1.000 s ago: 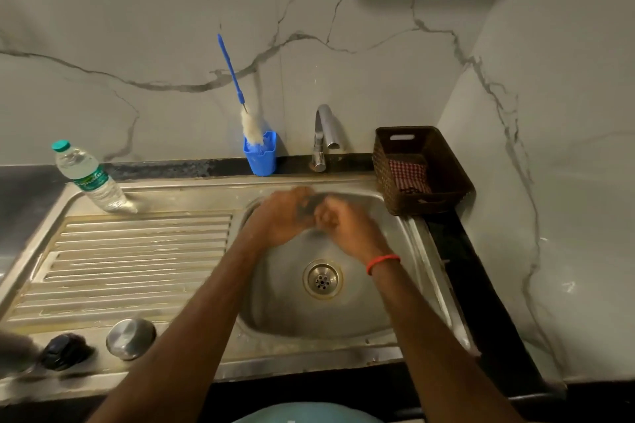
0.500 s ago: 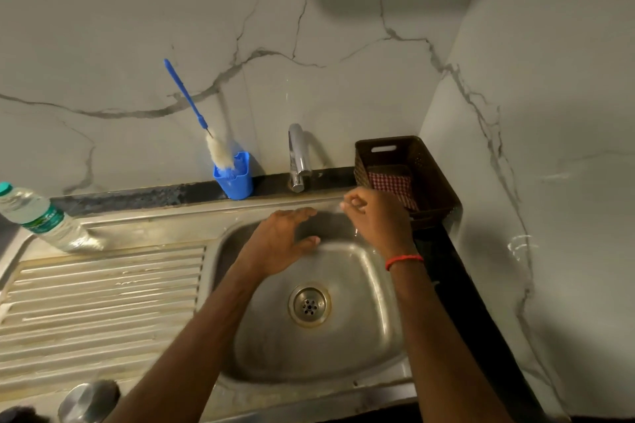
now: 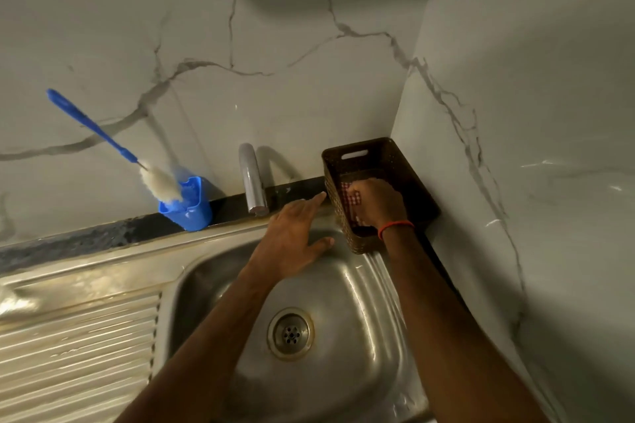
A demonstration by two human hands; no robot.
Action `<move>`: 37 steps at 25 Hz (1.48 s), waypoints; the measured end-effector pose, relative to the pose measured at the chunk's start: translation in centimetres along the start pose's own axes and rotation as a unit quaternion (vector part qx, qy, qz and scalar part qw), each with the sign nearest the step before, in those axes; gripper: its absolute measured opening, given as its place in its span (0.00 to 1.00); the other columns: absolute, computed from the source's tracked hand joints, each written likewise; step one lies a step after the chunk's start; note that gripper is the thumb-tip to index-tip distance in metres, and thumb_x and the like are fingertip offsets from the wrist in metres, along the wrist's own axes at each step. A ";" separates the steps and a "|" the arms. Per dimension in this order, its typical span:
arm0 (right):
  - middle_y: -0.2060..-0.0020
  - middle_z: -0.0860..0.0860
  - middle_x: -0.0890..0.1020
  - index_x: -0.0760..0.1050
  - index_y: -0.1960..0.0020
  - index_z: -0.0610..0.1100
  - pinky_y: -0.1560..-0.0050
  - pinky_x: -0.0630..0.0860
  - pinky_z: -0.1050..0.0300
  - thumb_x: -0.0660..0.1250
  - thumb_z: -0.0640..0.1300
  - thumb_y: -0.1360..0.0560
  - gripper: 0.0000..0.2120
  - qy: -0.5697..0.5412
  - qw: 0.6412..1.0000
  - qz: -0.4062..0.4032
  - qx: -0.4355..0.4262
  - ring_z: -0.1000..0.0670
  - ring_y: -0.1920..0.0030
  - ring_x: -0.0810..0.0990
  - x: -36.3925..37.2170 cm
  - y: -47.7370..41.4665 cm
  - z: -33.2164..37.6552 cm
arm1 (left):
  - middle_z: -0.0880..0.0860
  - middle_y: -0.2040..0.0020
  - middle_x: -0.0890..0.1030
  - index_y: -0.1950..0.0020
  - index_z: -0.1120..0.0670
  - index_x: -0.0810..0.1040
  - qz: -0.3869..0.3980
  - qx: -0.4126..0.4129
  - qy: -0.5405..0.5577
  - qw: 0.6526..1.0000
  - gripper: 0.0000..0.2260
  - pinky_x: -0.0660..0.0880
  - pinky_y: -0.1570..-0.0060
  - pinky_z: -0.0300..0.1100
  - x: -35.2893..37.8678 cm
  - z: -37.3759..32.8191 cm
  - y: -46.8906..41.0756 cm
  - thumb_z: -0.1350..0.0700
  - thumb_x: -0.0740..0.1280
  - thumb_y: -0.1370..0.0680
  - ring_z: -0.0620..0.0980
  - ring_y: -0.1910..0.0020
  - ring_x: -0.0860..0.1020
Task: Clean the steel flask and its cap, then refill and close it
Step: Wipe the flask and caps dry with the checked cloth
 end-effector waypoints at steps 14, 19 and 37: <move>0.50 0.43 0.83 0.80 0.45 0.42 0.50 0.80 0.47 0.69 0.46 0.22 0.09 0.102 0.995 0.015 0.011 0.40 0.48 0.83 2.9 -3.8 -2.4 | 0.53 0.20 0.61 0.18 0.45 0.56 0.022 -0.002 -0.002 1.000 0.35 0.55 0.22 0.58 1.4 1.3 -1.2 0.43 0.69 0.21 0.52 0.20 0.53; 0.53 0.46 0.84 0.78 0.45 0.44 0.55 0.81 0.50 0.70 0.44 0.23 0.08 0.029 0.992 -0.119 0.033 0.43 0.52 0.83 -0.4 -3.3 -2.4 | 0.52 0.20 0.62 0.19 0.46 0.58 0.010 0.016 0.004 1.000 0.33 0.56 0.23 0.57 0.6 0.7 -0.1 0.44 0.69 0.21 0.51 0.20 0.54; 0.56 0.44 0.86 0.82 0.51 0.41 0.51 0.80 0.46 0.60 0.42 0.21 0.12 -0.707 0.679 0.093 0.172 0.45 0.55 0.84 -5.7 16.1 10.5 | 0.53 0.39 0.82 0.36 0.46 0.76 -0.013 -0.193 0.528 0.827 0.19 0.81 0.45 0.52 -3.4 -1.0 12.5 0.37 0.57 0.18 0.52 0.42 0.82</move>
Point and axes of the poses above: each hand's wrist, its own y-axis away from the middle knuckle, its own x-axis out of the palm, z = x × y, the point moved 1 cm from there along -y, towards the middle knuckle
